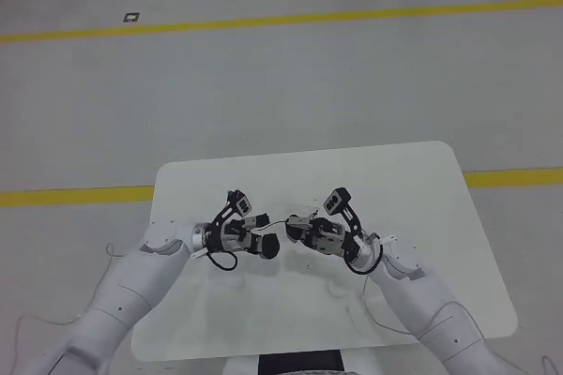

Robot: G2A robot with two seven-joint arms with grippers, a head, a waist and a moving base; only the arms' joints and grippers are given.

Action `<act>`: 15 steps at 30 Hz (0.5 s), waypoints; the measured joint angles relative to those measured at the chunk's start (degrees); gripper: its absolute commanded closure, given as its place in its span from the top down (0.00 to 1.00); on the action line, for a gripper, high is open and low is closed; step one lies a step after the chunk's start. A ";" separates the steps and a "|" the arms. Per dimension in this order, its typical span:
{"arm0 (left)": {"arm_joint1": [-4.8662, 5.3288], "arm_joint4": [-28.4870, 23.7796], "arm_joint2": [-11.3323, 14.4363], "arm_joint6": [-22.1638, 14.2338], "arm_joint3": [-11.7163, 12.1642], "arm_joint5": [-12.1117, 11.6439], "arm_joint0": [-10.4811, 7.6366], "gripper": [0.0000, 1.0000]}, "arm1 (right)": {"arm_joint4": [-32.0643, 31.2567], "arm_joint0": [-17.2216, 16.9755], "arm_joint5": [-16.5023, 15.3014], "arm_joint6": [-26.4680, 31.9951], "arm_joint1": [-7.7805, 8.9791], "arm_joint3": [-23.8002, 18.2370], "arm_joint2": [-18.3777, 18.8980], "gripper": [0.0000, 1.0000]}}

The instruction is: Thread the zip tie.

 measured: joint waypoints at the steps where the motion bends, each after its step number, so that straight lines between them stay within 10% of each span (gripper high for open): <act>1: -0.05 -0.13 0.05 -0.16 0.13 0.06 -0.07 1.00 | -0.03 0.08 0.00 -0.03 -0.03 0.04 -0.11 0.00; 11: -0.63 -2.06 0.68 -3.56 1.74 1.10 -0.92 1.00 | 0.69 0.77 0.38 0.67 -0.35 0.85 -1.33 0.00; 15: -0.85 -2.17 0.89 -3.75 2.39 1.13 -1.25 0.76 | 0.39 1.17 0.50 0.61 -0.47 1.26 -1.78 0.00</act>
